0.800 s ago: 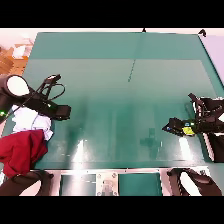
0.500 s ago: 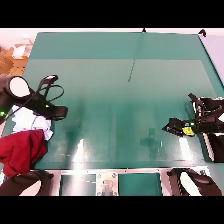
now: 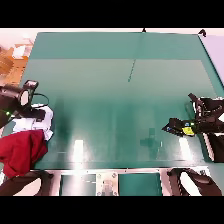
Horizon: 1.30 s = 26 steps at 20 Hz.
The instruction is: Fold the shirts.
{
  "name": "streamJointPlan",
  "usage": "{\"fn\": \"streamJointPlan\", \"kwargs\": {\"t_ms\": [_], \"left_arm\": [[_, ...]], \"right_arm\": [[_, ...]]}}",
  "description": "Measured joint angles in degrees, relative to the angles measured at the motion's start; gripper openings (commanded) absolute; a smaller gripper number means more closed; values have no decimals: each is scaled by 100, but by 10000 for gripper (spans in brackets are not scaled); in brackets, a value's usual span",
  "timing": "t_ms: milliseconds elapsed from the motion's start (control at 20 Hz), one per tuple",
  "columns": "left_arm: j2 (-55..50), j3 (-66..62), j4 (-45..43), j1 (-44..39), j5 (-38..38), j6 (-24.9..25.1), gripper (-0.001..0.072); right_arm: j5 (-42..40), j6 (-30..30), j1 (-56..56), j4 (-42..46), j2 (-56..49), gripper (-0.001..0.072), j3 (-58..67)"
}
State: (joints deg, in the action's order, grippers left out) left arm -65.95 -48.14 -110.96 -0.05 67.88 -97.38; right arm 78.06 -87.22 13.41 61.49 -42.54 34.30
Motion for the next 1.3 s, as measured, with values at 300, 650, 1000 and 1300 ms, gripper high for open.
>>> {"fn": "streamJointPlan", "kwargs": {"t_ms": [300,650,1000,1300], "left_arm": [[-494,-2,-114,664,-278,326,22],[-118,-1810,885,-153,271,883,23],[15,-3314,2575,-2332,-107,1027,24],[-949,-3399,3569,-3250,-623,1047,710]], "right_arm": [[0,2,0,0,0,135,0],[0,2,0,0,0,135,0],[-2,4,0,2,0,135,0],[-70,4,0,2,0,135,0]]}}
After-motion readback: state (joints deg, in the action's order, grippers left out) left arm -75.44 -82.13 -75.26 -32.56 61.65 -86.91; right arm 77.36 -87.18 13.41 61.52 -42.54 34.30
